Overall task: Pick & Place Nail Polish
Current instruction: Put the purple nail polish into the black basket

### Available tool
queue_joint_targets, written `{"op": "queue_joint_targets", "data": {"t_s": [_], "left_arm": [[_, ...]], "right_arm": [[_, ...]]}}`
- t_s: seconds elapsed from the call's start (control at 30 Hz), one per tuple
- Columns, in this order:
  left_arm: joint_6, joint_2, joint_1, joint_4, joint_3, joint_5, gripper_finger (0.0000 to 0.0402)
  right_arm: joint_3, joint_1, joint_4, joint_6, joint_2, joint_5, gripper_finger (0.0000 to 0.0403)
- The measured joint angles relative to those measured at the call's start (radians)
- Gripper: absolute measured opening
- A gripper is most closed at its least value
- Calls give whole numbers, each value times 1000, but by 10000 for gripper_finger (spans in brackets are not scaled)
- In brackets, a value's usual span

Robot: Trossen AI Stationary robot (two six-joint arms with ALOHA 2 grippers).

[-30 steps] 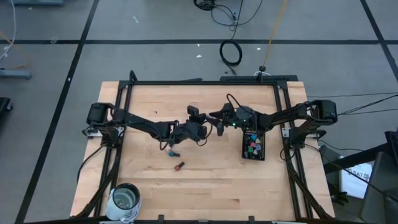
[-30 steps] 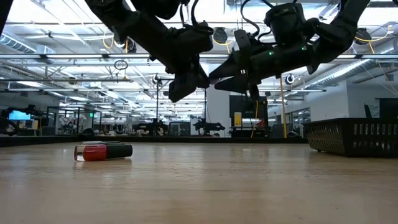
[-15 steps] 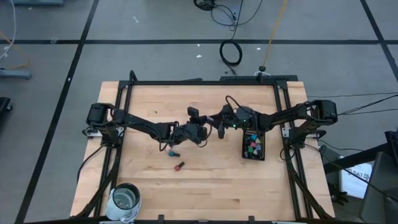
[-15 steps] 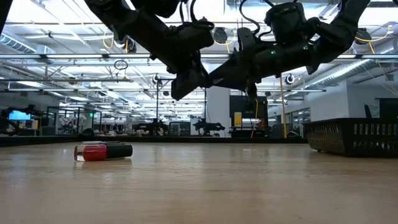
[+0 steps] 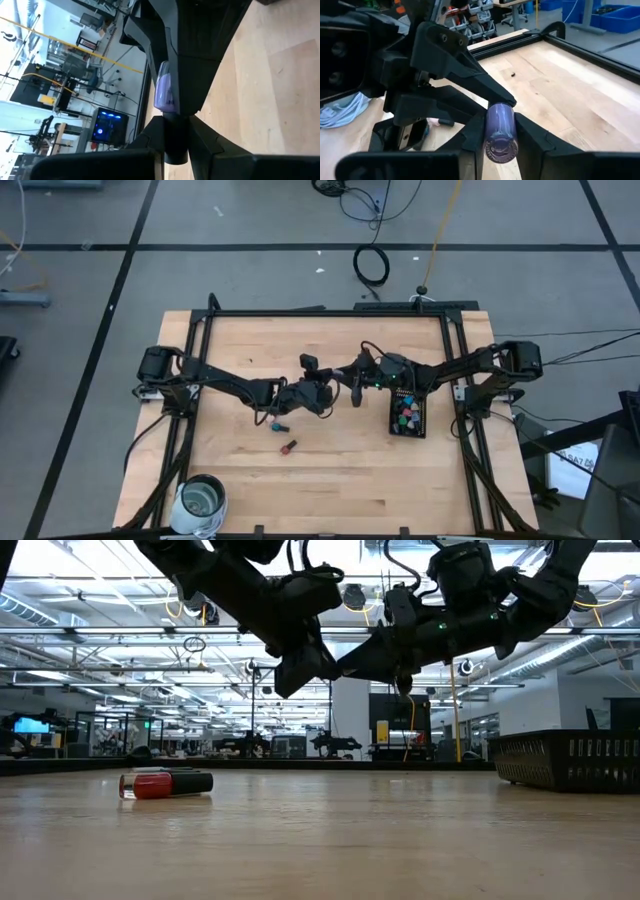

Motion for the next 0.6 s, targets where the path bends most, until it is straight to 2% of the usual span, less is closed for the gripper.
{"op": "queue_joint_targets", "data": {"t_s": [0.13,0.23,0.47,0.6], "left_arm": [[-66,0,-15,15,0,-2,74],[-234,0,-13,24,3,26,122],[-502,0,7,-133,76,159,256],[-527,0,6,-218,132,190,310]], "right_arm": [[0,1,7,-22,0,-14,67],[0,-10,13,-44,-1,-24,67],[3,-56,-46,-83,-9,-36,67],[3,-74,-69,-103,-10,-16,67]]}}
